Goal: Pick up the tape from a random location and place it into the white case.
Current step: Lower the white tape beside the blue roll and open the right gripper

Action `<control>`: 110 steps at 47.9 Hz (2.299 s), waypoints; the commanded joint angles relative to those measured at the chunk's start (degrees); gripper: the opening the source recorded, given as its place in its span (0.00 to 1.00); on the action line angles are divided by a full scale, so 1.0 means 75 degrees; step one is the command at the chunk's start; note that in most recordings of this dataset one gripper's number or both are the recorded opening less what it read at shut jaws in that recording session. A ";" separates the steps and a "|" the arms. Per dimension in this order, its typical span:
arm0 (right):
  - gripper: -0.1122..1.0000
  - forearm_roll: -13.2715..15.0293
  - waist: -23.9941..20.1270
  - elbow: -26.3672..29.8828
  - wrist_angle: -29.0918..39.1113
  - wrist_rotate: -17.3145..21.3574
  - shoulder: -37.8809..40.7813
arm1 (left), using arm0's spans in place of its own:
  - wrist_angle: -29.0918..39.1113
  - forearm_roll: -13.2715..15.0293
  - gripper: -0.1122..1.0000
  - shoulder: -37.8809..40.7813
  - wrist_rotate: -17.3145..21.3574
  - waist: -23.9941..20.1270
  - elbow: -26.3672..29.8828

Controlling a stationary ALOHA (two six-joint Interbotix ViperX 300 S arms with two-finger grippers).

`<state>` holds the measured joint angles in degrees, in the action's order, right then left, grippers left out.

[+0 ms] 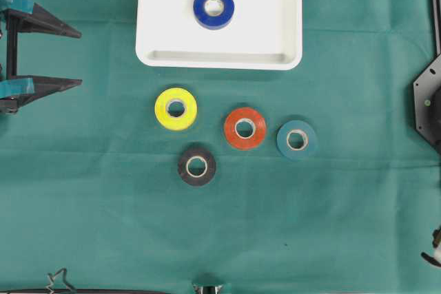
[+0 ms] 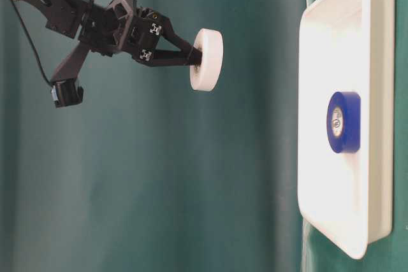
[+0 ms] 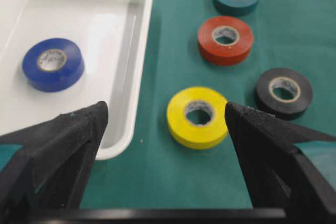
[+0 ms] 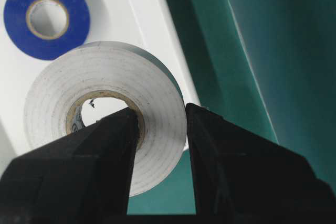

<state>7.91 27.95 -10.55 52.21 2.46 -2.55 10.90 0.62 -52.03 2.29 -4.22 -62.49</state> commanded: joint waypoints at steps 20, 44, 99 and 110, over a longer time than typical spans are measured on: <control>0.37 0.0023 0.0023 0.0012 -0.0059 0.0023 -0.0223 | -0.0035 0.0023 0.98 0.0023 0.0000 -0.0012 0.0105; 0.37 -0.0023 0.0012 -0.1312 -0.1734 0.0141 0.0117 | -0.0035 0.0012 0.98 0.0023 0.0000 -0.0012 0.0105; 0.37 -0.0082 0.0000 -0.1910 -0.2930 0.0070 0.1383 | -0.0047 0.0012 0.98 0.0023 0.0000 -0.0012 0.0105; 0.37 -0.0082 0.0000 -0.1863 -0.2918 0.0094 0.1371 | -0.0035 0.0012 0.98 0.0023 0.0000 -0.0012 0.0117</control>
<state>7.38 28.04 -25.58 30.50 3.08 8.79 10.90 0.70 -52.03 2.29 -4.22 -62.49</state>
